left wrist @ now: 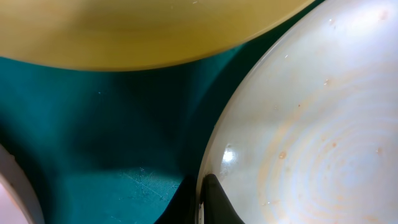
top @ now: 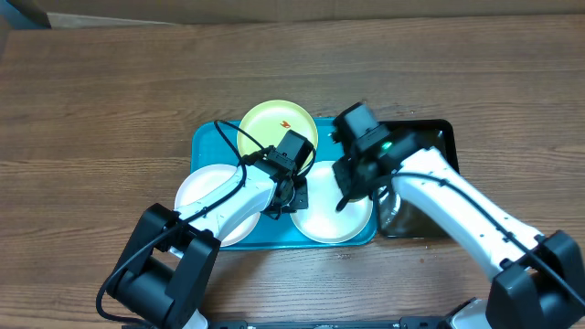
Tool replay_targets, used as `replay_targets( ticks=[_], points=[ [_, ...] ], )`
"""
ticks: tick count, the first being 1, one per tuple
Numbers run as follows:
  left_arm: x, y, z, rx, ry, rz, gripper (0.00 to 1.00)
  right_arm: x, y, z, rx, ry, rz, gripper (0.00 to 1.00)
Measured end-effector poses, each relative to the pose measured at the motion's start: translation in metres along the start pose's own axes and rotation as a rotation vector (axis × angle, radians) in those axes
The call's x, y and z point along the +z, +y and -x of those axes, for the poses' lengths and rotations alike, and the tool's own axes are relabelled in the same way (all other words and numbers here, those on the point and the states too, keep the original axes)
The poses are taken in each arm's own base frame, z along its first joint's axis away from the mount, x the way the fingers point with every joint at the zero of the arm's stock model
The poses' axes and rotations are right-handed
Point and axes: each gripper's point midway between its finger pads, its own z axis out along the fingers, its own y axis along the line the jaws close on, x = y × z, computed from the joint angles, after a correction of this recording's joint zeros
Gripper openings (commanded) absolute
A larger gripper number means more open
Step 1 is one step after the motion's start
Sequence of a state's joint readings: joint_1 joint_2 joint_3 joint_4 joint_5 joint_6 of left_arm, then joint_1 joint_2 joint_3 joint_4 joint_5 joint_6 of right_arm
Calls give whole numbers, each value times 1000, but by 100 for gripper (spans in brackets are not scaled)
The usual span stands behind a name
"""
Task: Clean dirty plates on tray and stack at the side
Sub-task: 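Wipe the cream plate with the sponge held in the right gripper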
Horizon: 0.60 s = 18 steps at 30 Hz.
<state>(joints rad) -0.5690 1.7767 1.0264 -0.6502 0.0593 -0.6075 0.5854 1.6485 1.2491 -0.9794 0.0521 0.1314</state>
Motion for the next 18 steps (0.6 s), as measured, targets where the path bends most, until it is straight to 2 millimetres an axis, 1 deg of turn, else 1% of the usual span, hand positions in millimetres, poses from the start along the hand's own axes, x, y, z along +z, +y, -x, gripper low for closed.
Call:
replay_targets(
  ticks=[3, 8, 14, 18],
  points=[
    [0, 0, 0, 0, 0, 0, 4, 9, -1, 1, -43, -40, -84, 4],
    [0, 0, 0, 0, -1, 0, 4, 31, -14, 0, -53, -50, -173, 4],
    [0, 0, 0, 0, 0, 0, 4, 61, -20, -8, -61, 2, -211, 4],
    [0, 0, 0, 0, 1, -2, 4, 76, -21, -15, -66, 44, -220, 4]
  ],
)
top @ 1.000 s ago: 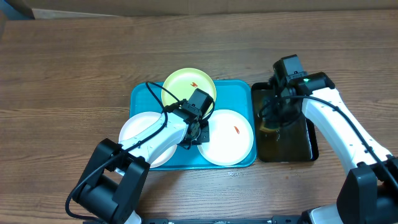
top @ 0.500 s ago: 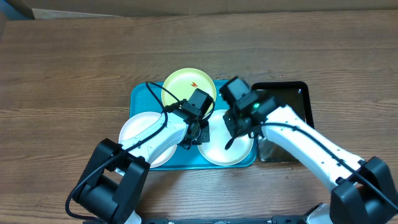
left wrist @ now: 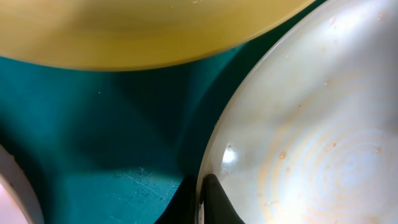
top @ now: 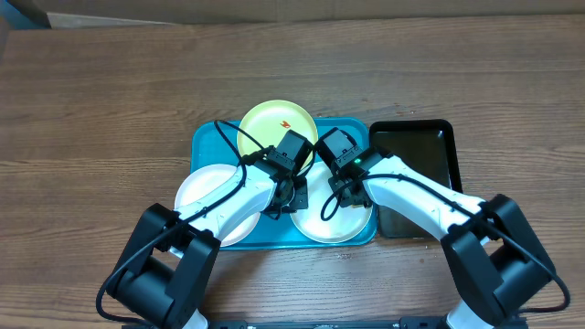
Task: Clean dirty plates on tray and stack at the side
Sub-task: 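Wipe the cream plate with the sponge held in the right gripper, then return the sponge to the black tray and dip it with the right gripper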
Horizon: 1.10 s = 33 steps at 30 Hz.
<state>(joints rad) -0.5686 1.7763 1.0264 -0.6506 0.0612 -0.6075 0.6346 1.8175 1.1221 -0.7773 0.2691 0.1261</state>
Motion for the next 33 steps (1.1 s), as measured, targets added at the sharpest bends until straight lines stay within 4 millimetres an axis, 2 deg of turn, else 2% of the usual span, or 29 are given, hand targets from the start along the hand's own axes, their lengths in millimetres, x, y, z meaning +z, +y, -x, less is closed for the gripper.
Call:
replay_targets(
  ticks=[5, 19, 26, 33],
  points=[
    [0, 0, 0, -3, 3, -5, 4, 6, 1, -1, 2, 13, 7, 4],
    [0, 0, 0, 1, 4, -7, 4, 11, 26, -4, 22, -1, 170, 4],
    [0, 0, 0, 1, 5, -6, 4, 4, 49, -11, 4, 40, 317, 4],
    [0, 0, 0, 1, 4, -7, 4, -14, 73, -33, -44, 191, 499, 4]
  ],
)
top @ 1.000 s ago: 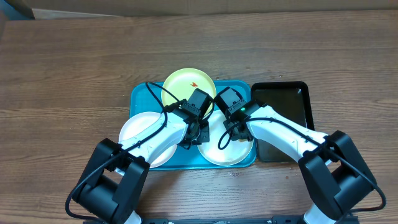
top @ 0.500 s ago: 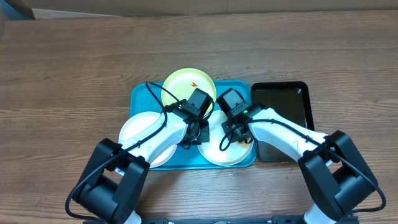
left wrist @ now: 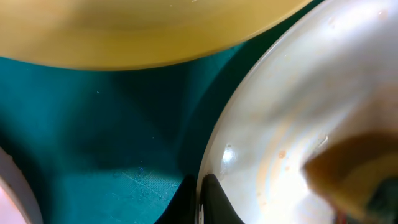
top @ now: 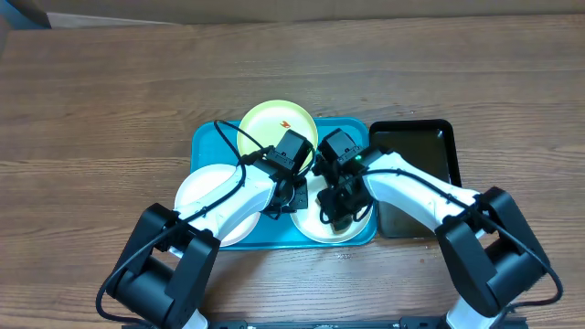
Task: Clean dirty plates on tray and stack at the side
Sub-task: 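Return the sponge to the black tray and dip it with the right gripper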
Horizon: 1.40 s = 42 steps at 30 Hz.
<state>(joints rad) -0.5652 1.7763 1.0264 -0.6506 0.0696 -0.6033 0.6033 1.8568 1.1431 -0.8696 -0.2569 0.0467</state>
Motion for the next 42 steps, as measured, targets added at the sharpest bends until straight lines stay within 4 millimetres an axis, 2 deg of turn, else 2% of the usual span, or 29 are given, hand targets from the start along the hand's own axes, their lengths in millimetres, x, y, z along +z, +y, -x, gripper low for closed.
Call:
replay_targets(
  ticks=[4, 8, 12, 19, 22, 26, 28, 29, 31, 33, 35, 40, 42],
  points=[
    [0, 0, 0, 0, 0, -1, 5, -16, 3, 0, 16, 48, 84, 4],
    [0, 0, 0, 0, 0, -1, 5, -47, -15, 15, 71, 16, 136, 4],
    [0, 0, 0, 0, 0, -1, 6, -73, -51, 23, 169, -29, 144, 4],
    [0, 0, 0, 0, 0, -1, 9, -93, -131, -1, 432, -28, 26, 4],
    [0, 0, 0, 0, 1, 0, 9, -92, -156, -7, 523, -40, -73, 4],
    [0, 0, -1, 0, 2, 0, 9, -78, -173, -12, 574, -58, -171, 4],
    [0, 0, -1, 0, 3, 1, 11, -68, -179, -15, 590, -66, -205, 18],
    [0, 1, -1, 0, 4, 1, 11, -64, -182, -17, 595, -69, -217, 29],
    [0, 1, -1, 3, 5, 2, 14, -56, -186, -22, 610, -69, -241, 41],
    [0, 1, -2, 3, 7, 3, 15, -49, -190, -25, 612, -74, -258, 45],
    [0, 1, -2, 3, 7, 4, 15, -43, -193, -26, 610, -85, -270, 44],
    [0, 2, -1, 1, 7, 4, 15, -44, -196, -24, 610, -125, -281, 44],
    [0, 2, -1, 0, 7, 4, 15, -44, -194, -24, 614, -127, -272, 55]
  ],
)
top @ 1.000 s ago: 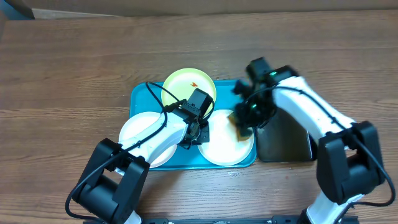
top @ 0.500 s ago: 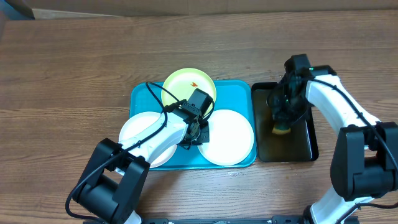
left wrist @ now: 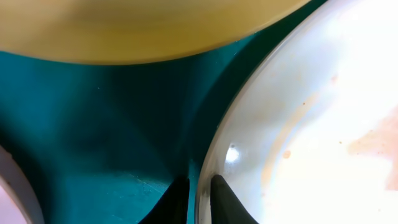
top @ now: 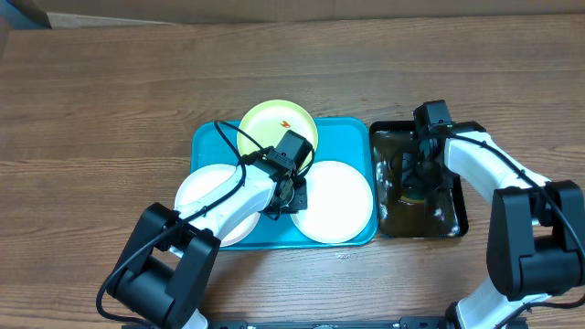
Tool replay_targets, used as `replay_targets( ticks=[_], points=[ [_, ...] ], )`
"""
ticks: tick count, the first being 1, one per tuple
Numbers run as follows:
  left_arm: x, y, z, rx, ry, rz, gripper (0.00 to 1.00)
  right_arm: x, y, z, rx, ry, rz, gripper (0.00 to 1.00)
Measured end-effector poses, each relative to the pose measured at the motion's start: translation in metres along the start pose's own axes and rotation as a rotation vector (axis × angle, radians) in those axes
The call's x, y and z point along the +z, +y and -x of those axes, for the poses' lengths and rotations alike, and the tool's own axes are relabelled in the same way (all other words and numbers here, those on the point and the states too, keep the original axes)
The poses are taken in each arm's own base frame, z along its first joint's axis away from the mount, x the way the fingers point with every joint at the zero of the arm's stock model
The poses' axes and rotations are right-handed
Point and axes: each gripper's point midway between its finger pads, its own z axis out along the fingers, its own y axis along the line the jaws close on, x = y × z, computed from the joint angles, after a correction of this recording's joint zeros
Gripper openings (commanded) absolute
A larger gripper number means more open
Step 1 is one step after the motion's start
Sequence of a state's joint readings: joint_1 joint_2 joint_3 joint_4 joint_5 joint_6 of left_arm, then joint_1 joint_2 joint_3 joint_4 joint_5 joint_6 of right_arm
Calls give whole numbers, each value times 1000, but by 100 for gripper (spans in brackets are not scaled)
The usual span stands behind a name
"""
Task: Clean dirty plates on tray and stack at the side
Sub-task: 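Return the sponge to the black tray and dip it with the right gripper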
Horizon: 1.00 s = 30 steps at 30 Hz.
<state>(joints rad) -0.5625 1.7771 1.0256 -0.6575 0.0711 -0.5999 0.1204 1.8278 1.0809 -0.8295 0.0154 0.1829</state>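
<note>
The right-hand white plate (top: 338, 203) lies on the teal tray (top: 347, 151). My left gripper (top: 294, 189) is shut on its left rim. In the left wrist view its dark fingertips (left wrist: 178, 199) stand either side of that rim, one on the tray side and one inside the white plate (left wrist: 311, 155). Faint orange smears (left wrist: 373, 137) show on the plate's face. A yellow-green plate (top: 279, 128) sits at the tray's back and another white plate (top: 206, 206) overhangs its left edge. My right gripper (top: 413, 178) is down in the black basin (top: 457, 196); its jaws are too dark to read.
The black basin stands directly right of the tray and holds murky liquid, with a brownish lump (top: 409, 196) under the right gripper. Bare wooden table (top: 110, 100) surrounds the tray. A cable loops over the left arm (top: 233, 196).
My right gripper has left the white plate, where a yellowish sponge was on the plate's face, and is now in the black basin. The left gripper still grips the rim; both fingertips now show.
My left gripper held the right white plate's rim throughout. The right gripper was first at the plate's right edge by the basin. Then it was over the plate, then a yellowish sponge lay on the plate's face, and now the gripper is in the basin.
</note>
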Motion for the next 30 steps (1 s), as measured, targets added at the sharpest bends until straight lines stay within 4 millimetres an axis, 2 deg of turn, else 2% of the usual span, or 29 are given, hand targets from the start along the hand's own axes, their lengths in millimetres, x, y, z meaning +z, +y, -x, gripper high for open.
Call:
replay_targets(
  ticks=[2, 5, 8, 11, 18, 20, 21, 23, 25, 26, 27, 28, 30],
  points=[
    [0, 0, 0, 0, -1, 0, 16, -1, 1, -3, -3, 17, 11, 61],
    [0, 0, 0, 0, 0, 0, 16, -7, 2, -6, 2, 44, 16, 65],
    [0, 0, 0, 0, 1, 1, 16, -17, 6, 4, 2, 25, 29, 78],
    [0, 0, -1, 0, 2, 2, 17, -25, 9, 16, 2, -8, 41, 79],
    [0, 1, -1, 0, 3, 2, 17, -19, 9, 17, 4, -22, 44, 78],
    [0, 0, -1, 0, 2, 2, 17, -13, 9, 15, 3, -27, 45, 71],
    [0, 0, -1, 0, 2, 2, 17, -10, 9, 14, 2, -33, 47, 57],
    [0, 0, -1, 0, 2, 2, 17, -2, 8, 11, 3, -38, 47, 8],
    [0, 0, -1, 0, 3, 2, 17, 1, 6, 13, 5, -60, 43, 4],
    [0, 1, -1, 0, 3, 2, 18, 1, 6, 15, 7, -75, 46, 19],
    [0, 0, -1, 0, 2, 2, 18, 1, 6, 17, 7, -86, 50, 54],
    [0, 1, -1, 0, 3, 2, 20, 2, 7, 18, 4, -94, 53, 79],
    [0, 1, -1, 0, 3, 2, 23, 0, 9, 20, 8, -104, 63, 82]
  ],
)
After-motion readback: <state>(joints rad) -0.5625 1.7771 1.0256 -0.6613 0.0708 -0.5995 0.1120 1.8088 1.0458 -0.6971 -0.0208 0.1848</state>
